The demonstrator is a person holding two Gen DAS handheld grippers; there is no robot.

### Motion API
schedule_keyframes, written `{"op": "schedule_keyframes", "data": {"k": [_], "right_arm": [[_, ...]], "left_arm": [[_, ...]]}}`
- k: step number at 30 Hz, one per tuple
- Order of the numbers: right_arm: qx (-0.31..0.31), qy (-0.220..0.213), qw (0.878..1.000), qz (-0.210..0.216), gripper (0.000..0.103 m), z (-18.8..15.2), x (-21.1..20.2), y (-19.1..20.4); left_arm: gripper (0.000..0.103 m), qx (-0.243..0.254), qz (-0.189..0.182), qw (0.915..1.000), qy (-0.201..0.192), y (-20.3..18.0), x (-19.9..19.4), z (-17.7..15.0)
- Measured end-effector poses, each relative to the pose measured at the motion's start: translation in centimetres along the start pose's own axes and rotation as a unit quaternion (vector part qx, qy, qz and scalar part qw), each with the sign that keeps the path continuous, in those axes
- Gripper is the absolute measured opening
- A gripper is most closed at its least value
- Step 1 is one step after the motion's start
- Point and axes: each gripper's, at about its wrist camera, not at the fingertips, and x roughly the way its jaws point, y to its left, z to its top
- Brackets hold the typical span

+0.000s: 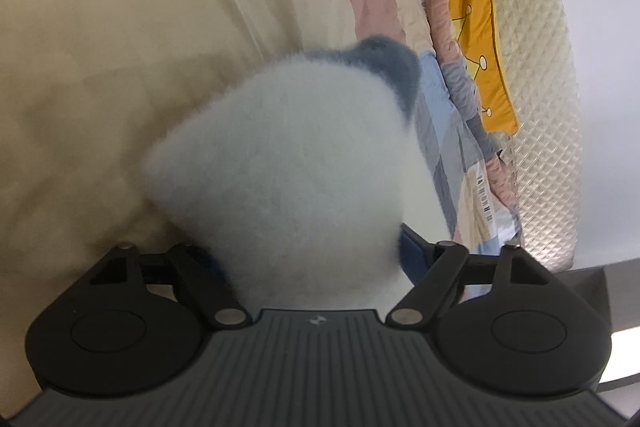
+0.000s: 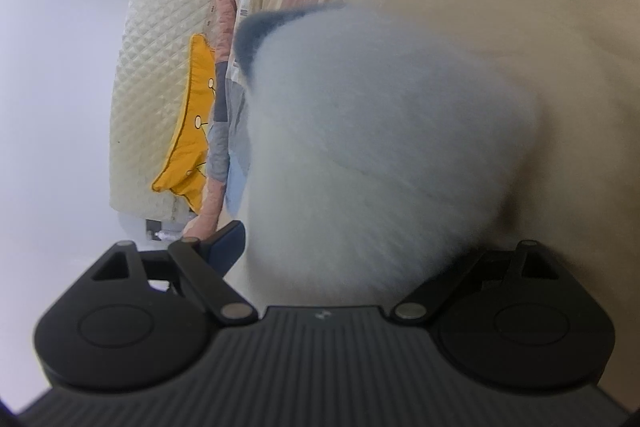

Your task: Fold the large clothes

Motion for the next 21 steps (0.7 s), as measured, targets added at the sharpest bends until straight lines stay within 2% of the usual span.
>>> {"op": "schedule_keyframes", "data": {"k": [5, 8, 11, 14, 18, 21], "right_arm": [[-0.042, -0.005, 0.999, 0.002, 0.055, 0.1, 0.3, 0.8], [-0.083, -0.004, 0.996, 0.020, 0.046, 0.3, -0.1, 1.6], [-0.109, -0.003, 0.993, 0.038, 0.043, 0.4, -0.8, 2.0], [-0.121, -0.014, 0.991, 0.051, 0.041, 0.1, -2.1, 2.7], [-0.183, -0.037, 0.980, 0.067, 0.041, -0.3, -4.4, 5.1], [-0.190, -0.053, 0.976, 0.091, 0.041, 0.4, -6.2, 6.1]], "left_arm": [[0.052, 0.042, -0.004, 0.9989, -0.021, -0.7, -0.5, 0.0], [0.043, 0.092, -0.008, 0.9949, -0.041, -1.6, -1.0, -0.4], [0.040, 0.100, -0.024, 0.9936, -0.048, -2.0, -1.9, -0.6], [0.039, 0.128, -0.056, 0.9880, -0.065, -2.8, -3.3, -0.9], [0.039, 0.132, -0.117, 0.9827, -0.057, -3.3, -4.6, -0.9], [0.039, 0.137, -0.144, 0.9791, -0.044, -4.3, -4.9, -1.2]]}}
